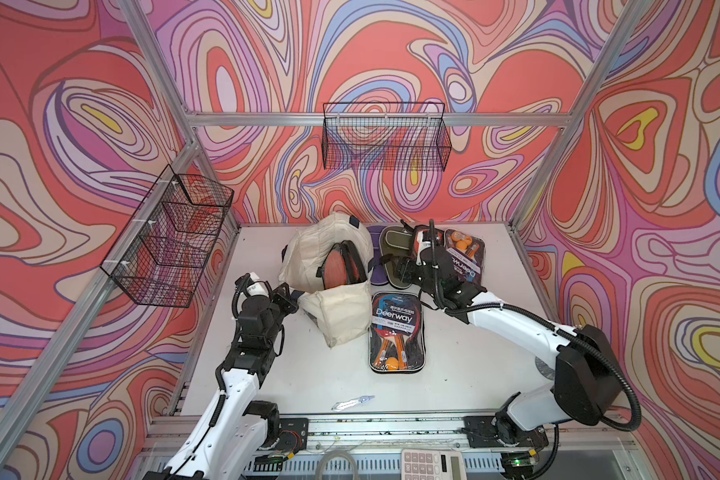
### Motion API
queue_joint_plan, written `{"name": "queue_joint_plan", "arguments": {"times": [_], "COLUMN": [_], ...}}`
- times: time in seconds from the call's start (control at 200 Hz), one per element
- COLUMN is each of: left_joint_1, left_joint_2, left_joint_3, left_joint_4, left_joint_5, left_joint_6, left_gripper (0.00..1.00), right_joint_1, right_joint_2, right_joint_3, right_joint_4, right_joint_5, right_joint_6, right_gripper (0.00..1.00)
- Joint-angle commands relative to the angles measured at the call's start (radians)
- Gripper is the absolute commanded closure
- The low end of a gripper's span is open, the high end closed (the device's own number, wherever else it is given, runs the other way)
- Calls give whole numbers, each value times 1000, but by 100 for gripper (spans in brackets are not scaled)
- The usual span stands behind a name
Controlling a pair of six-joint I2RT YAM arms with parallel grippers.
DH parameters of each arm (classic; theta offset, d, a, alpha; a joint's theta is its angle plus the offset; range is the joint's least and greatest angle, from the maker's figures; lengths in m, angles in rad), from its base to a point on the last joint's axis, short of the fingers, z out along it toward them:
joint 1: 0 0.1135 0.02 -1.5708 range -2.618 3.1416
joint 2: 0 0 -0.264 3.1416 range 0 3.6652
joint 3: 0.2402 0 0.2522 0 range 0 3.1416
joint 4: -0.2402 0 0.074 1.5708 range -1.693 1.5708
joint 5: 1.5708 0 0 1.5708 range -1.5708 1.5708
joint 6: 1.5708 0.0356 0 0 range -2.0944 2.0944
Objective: Remove the ping pong set from the canvas bag
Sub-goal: Place the ping pong set at the center of the board, then adjust the canvas bag at the center of the board.
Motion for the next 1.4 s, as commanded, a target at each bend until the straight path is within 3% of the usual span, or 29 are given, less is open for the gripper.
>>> {"name": "queue_joint_plan", "arguments": {"times": [0.0, 0.335, 0.526, 0.726, 0.741, 0.906, 1.152, 1.392], "left_joint_1": [5, 0, 0, 1, 0, -14, -88, -135], "left_joint_2": [18, 35, -7, -38, -40, -60, -141, -173], "left_joint_3": [-22, -31, -24, 3, 7, 63, 182, 197], "left_joint_4": [75, 120, 45, 11, 7, -65, -295, -433], "left_joint_5": [80, 152, 129, 150, 156, 217, 165, 84], "left_joint_6": [-23, -27, -17, -55, -58, -103, -135, -179], "left_gripper": [100, 100, 100, 4, 0, 0, 0, 0], "right_joint_1": [40, 192, 258, 282, 284, 294, 294, 293], "right_joint_2": [41, 423, 487, 422, 416, 401, 457, 469], "right_joint_3": [148, 688, 713, 580, 570, 525, 547, 561], "right_joint_4": [-98, -324, -361, -340, -335, -292, -252, -250], "right_joint_5": [-63, -182, -187, -166, -165, -146, -114, -59], "right_joint_6": [-105, -200, -194, -166, -164, -153, -156, -163], "right_gripper": [19, 22, 25, 25, 25, 25, 25, 25]}}
